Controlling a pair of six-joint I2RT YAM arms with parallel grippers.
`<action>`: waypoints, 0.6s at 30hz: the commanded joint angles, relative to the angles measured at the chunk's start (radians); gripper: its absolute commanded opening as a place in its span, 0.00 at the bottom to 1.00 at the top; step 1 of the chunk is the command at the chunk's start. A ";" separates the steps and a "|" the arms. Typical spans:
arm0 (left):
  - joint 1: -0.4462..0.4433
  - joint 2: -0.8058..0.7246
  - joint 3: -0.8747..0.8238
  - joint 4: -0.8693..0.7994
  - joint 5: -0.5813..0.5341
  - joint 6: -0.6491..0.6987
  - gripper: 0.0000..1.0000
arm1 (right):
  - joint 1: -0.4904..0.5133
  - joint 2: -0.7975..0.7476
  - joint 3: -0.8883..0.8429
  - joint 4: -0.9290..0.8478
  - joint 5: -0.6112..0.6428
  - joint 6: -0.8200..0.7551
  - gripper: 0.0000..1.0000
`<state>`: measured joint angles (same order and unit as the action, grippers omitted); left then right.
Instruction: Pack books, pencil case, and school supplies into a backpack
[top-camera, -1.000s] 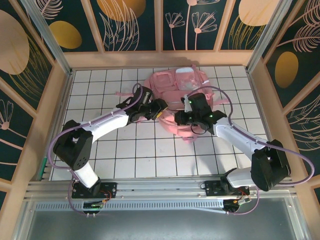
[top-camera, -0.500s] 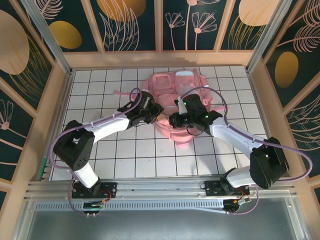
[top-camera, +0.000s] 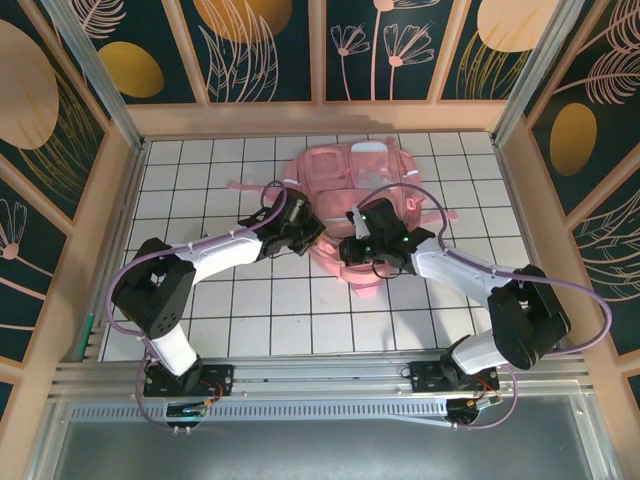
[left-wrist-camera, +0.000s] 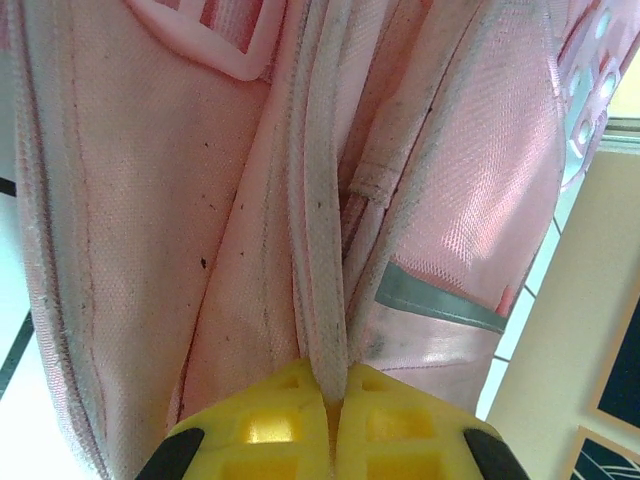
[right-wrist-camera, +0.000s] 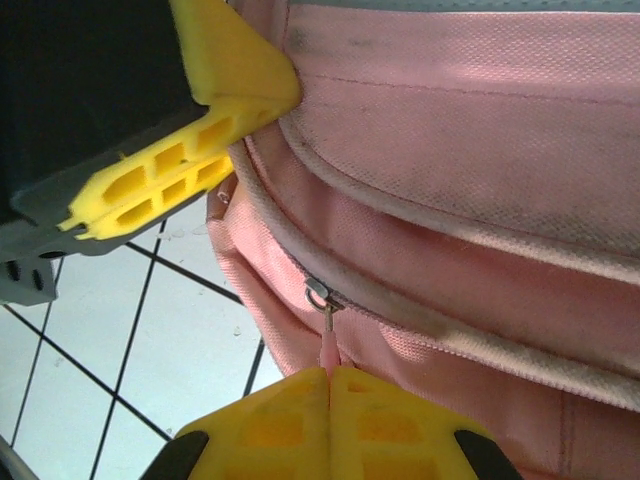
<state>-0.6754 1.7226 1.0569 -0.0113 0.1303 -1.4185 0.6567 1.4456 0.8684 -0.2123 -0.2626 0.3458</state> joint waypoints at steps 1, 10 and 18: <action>-0.001 -0.003 0.009 0.027 0.026 -0.009 0.00 | 0.010 0.035 -0.019 0.019 -0.021 -0.003 0.08; -0.002 -0.003 -0.016 0.050 0.031 -0.027 0.00 | 0.009 0.093 -0.004 0.058 -0.047 0.000 0.18; -0.005 -0.039 -0.043 0.063 0.030 -0.039 0.00 | 0.012 0.103 -0.012 0.098 0.029 0.002 0.23</action>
<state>-0.6754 1.7195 1.0290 0.0269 0.1410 -1.4296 0.6613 1.5303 0.8680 -0.1589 -0.2729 0.3470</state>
